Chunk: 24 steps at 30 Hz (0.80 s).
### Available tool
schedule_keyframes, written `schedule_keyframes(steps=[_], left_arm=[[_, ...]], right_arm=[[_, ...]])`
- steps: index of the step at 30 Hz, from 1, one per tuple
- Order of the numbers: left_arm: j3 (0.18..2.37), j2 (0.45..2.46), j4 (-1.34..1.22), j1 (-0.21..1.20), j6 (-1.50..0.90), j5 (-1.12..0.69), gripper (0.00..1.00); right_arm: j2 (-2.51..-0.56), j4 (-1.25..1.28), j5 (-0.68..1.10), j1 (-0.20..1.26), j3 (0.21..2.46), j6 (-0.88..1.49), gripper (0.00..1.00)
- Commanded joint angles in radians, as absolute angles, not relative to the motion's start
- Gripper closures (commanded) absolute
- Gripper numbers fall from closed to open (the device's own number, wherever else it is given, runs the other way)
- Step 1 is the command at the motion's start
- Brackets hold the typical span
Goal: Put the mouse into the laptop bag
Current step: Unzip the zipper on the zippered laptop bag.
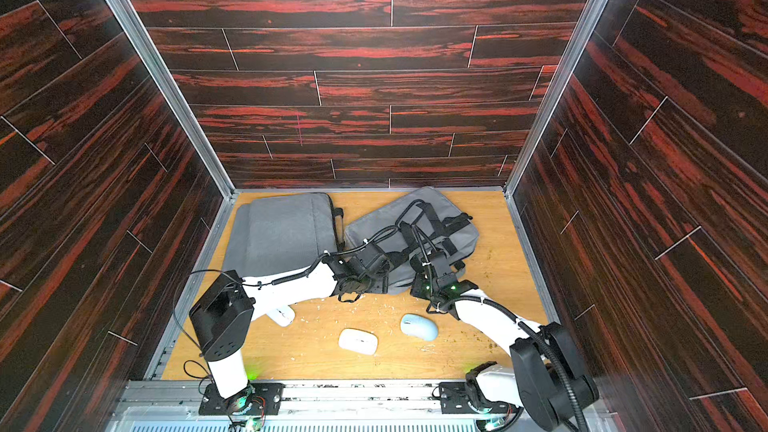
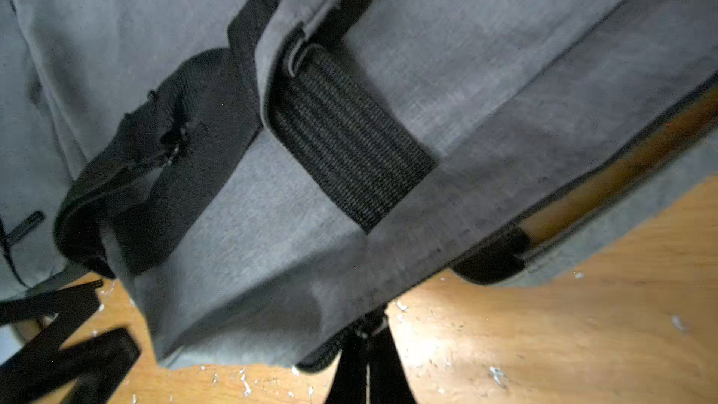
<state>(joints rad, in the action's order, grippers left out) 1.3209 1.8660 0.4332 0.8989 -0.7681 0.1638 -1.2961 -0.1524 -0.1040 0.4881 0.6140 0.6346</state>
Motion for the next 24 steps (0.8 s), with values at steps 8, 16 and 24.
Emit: schedule_keyframes(steps=[8,16,24], left_arm=[[1.375,1.984,0.386,0.809,-0.772,0.154,0.75],[1.217,1.877,0.33,0.659,-0.755,0.146,1.0],[1.211,1.879,0.315,0.579,-0.708,0.114,1.0]], right_arm=[[-1.29,-0.081,-0.052,0.491,0.574,0.675,1.0],[-1.267,-0.172,-0.12,0.287,0.526,0.655,1.0],[-1.204,-0.185,-0.07,0.048,0.53,0.607,1.0]])
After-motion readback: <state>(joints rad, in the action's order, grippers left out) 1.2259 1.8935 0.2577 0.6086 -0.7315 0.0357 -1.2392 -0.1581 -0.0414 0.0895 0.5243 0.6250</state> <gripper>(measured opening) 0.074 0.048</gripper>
